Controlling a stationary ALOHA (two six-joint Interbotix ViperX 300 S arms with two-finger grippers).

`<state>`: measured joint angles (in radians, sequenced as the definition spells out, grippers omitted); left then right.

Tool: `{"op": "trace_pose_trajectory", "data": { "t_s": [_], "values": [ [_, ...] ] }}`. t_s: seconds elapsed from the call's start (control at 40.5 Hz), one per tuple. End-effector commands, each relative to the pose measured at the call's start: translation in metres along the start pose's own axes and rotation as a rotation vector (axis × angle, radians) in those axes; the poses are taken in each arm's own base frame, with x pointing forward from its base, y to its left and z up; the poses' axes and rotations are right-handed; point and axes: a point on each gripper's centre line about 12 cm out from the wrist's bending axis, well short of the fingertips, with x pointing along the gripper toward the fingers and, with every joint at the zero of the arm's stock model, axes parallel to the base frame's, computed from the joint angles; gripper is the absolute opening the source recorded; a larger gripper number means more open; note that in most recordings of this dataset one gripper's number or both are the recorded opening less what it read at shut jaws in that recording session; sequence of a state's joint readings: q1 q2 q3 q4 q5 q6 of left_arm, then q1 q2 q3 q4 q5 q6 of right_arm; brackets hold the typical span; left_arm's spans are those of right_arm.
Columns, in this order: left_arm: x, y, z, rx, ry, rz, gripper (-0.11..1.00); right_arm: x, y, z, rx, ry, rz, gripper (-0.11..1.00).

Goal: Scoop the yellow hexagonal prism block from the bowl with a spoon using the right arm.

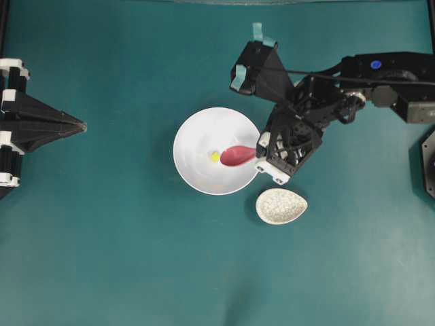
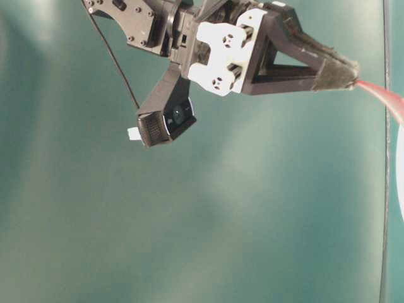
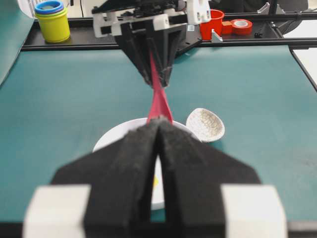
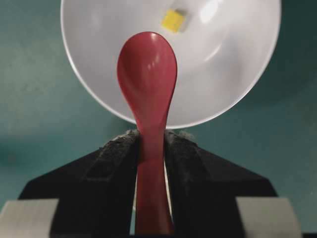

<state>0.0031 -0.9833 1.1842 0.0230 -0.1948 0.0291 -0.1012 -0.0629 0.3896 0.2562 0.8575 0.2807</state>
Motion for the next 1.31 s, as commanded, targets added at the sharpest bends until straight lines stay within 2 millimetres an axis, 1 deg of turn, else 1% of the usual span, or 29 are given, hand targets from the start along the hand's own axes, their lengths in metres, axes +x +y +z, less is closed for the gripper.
{"op": "trace_pose_trajectory", "data": {
  "t_s": [0.0,0.222,0.543,0.914,1.284],
  "values": [
    [0.003,0.001,0.01,0.003,-0.026,0.004,-0.01,-0.002,0.006,0.003,-0.004,-0.007,0.01,0.23],
    [0.003,0.001,0.01,0.003,-0.024,0.004,-0.01,0.023,0.001,0.002,0.001,0.041,-0.019,0.23],
    [0.003,0.001,0.009,0.002,-0.021,0.004,-0.01,0.04,-0.002,0.008,-0.008,0.017,-0.031,0.23],
    [0.002,0.001,0.01,0.003,-0.023,0.004,-0.01,0.051,-0.004,0.018,-0.023,-0.042,-0.032,0.23],
    [0.002,0.001,0.01,0.002,-0.024,0.004,-0.01,0.052,-0.003,0.028,-0.048,-0.123,-0.028,0.23]
  ]
}}
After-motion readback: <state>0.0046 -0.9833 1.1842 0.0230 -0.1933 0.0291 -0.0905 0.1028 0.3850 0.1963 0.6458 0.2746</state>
